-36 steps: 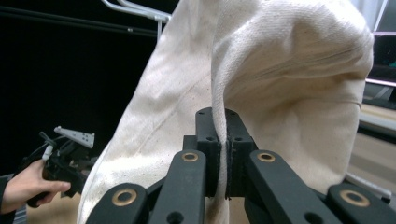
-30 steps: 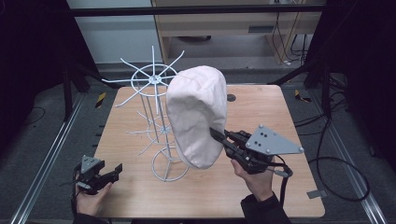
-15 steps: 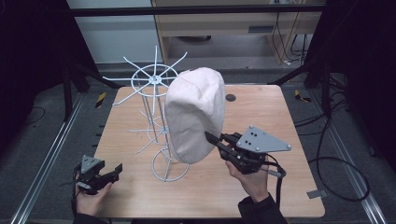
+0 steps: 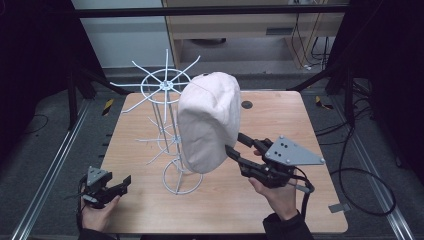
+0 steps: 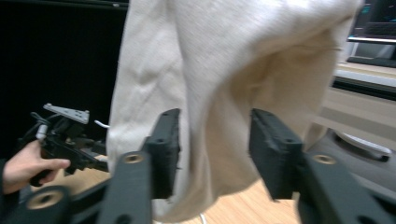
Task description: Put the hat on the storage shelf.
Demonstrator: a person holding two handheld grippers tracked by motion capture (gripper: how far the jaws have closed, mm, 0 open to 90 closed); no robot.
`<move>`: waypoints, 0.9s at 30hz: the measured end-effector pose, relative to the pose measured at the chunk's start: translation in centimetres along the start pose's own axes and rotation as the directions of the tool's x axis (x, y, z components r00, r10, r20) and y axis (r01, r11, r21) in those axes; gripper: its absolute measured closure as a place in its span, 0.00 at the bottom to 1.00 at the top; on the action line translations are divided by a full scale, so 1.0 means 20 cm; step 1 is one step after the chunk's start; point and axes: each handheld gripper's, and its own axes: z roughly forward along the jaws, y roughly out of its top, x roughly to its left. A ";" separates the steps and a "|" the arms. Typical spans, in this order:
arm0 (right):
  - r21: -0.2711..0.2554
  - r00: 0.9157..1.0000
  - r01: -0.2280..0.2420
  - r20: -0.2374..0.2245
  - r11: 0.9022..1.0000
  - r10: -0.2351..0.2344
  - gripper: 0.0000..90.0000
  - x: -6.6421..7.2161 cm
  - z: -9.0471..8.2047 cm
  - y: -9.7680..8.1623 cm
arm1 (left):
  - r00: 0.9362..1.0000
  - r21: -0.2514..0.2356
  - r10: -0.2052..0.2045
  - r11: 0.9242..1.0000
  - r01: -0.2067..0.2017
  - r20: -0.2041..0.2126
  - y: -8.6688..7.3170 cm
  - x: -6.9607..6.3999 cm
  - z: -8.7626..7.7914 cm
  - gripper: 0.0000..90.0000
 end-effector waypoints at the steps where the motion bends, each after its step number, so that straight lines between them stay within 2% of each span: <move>1: 0.002 1.000 0.001 0.009 1.000 -0.001 0.54 -0.01 -0.01 -0.01 | 1.000 0.000 0.000 1.000 0.000 0.000 0.00 0.00 0.00 0.30; 5: 0.006 0.999 -0.014 0.033 1.000 0.014 0.44 -0.04 -0.06 -0.06 | 1.000 0.000 0.000 1.000 0.000 -0.001 0.00 0.00 0.00 0.30; 9: 0.019 0.998 -0.039 0.046 0.999 0.039 0.39 -0.06 -0.10 -0.11 | 1.000 0.001 -0.001 1.000 0.001 0.000 0.00 0.00 0.00 0.30; 10: 0.032 0.996 -0.051 0.069 0.998 0.049 0.35 -0.08 -0.12 -0.16 | 1.000 0.003 -0.002 1.000 0.002 -0.001 0.00 0.00 0.00 0.30; 15: 0.074 0.990 -0.079 0.122 0.994 0.070 0.29 -0.15 -0.16 -0.27 | 1.000 0.001 -0.003 1.000 0.003 -0.001 0.00 0.00 0.00 0.30; 16: 0.074 0.990 -0.079 0.122 0.994 0.070 0.29 -0.15 -0.16 -0.27 | 1.000 0.001 -0.003 1.000 0.003 -0.001 0.00 0.00 0.00 0.30; 17: 0.096 0.986 -0.095 0.146 0.991 0.081 0.28 -0.18 -0.17 -0.32 | 1.000 0.002 -0.001 1.000 0.001 0.002 0.00 0.00 0.00 0.30; 23: 0.143 0.975 -0.122 0.205 0.982 0.091 0.25 -0.25 -0.18 -0.43 | 1.000 -0.001 0.003 1.000 -0.003 0.007 -0.01 0.00 0.01 0.30; 25: 0.186 0.967 -0.136 0.241 0.973 0.089 0.22 -0.29 -0.19 -0.51 | 1.000 -0.001 0.004 1.000 -0.004 0.009 -0.01 0.00 0.01 0.30; 26: 0.215 0.959 -0.154 0.268 0.964 0.094 0.20 -0.32 -0.20 -0.56 | 1.000 -0.003 0.004 1.000 -0.004 0.010 -0.01 0.00 0.01 0.31; 27: 0.221 0.956 -0.163 0.276 0.961 0.099 0.20 -0.33 -0.20 -0.58 | 1.000 -0.003 0.004 1.000 -0.004 0.010 -0.01 0.00 0.01 0.31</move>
